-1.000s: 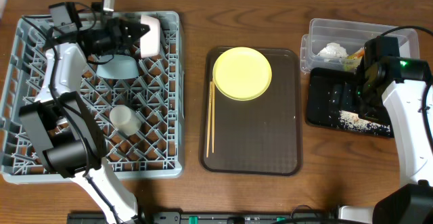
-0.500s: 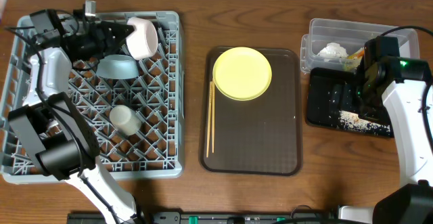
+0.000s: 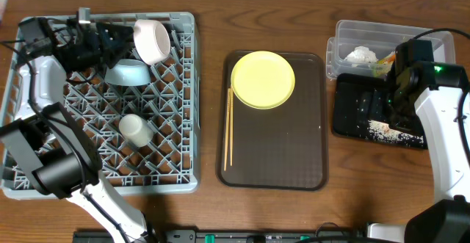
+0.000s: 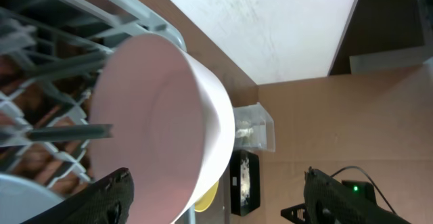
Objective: Sort waste into correct bins and load items into the dishwasher
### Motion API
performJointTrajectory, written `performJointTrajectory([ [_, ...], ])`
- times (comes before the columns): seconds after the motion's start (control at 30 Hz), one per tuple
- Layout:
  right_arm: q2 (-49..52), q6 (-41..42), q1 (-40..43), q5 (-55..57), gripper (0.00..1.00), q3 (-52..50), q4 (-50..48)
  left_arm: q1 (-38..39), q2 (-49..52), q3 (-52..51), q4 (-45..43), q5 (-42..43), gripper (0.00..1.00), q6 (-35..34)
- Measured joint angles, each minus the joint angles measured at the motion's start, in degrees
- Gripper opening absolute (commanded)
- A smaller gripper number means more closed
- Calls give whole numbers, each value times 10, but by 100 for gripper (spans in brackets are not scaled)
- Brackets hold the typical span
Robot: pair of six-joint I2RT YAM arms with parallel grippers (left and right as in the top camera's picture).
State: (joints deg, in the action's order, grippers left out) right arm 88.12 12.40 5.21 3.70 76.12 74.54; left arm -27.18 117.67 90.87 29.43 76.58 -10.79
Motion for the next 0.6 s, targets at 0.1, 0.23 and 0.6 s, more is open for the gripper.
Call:
performJointTrajectory([
  [0.1,0,0,0,0,95,0,0,-10,0,0,0,0,83,-2],
  [0.23,0,0,0,0,95,0,0,-13,-4,0,1,0,79,-6],
  [0.6,0,0,0,0,95,0,3,27,-47,0,11,-64,76,-10],
])
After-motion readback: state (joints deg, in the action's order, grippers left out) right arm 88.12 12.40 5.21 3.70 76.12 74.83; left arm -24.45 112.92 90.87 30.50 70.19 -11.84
